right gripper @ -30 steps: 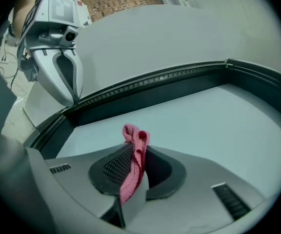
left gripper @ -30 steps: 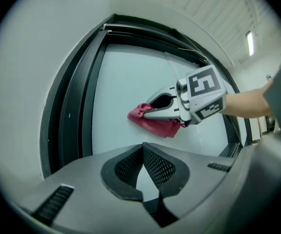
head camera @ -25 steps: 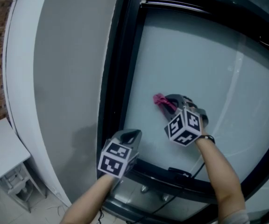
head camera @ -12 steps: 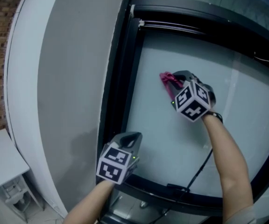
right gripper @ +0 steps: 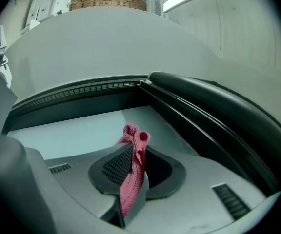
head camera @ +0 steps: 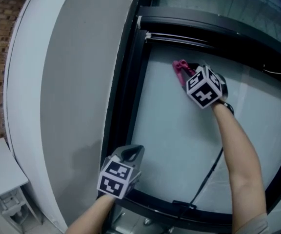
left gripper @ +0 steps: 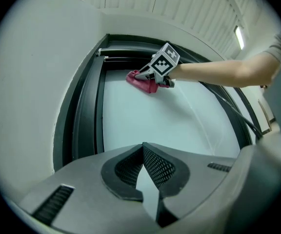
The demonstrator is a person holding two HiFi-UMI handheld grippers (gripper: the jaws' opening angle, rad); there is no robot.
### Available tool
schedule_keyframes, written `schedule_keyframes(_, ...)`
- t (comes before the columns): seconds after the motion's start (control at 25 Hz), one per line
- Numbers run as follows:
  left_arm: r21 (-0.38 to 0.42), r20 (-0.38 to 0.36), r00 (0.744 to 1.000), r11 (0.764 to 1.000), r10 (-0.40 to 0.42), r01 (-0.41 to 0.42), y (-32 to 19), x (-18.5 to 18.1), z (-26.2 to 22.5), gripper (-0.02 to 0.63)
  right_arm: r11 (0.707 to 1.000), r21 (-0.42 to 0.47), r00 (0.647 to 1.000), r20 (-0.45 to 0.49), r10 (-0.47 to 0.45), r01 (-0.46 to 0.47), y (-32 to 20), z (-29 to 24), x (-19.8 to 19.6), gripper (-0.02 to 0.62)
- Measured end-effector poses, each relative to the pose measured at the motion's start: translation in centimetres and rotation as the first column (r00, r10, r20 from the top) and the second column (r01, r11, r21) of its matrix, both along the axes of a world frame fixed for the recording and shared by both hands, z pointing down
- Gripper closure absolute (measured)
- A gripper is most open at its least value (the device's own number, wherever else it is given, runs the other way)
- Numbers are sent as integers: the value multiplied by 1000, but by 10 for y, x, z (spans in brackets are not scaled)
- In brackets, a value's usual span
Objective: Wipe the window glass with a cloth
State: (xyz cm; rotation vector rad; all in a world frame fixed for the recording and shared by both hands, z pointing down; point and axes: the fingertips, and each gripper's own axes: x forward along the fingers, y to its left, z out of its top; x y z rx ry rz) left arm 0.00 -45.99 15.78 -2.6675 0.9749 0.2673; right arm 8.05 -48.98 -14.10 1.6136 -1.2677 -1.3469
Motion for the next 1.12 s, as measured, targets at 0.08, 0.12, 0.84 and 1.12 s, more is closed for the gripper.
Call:
schedule_keyframes(0.08, 8, -1, 1000, 1000, -4, 4, 1, -1, -2, 600, 998, 56, 1000, 27, 7, -8, 7, -10, 5, 537)
schedule_keyframes(0.12, 11, -2, 1000, 1000, -5, 5, 2, -2, -3, 600, 996, 86, 999, 44, 12, -15, 10, -16, 9, 537)
schedule_keyframes(0.84, 35, 29, 996, 995, 89, -90, 33, 57, -7, 600, 952, 284, 985, 155, 72, -114, 108, -46, 107, 538)
schedule_keyframes(1.12, 30, 46, 992, 993, 114, -116, 48, 78, -5, 600, 973, 212, 995, 58, 79, -90, 114, -25, 105, 541)
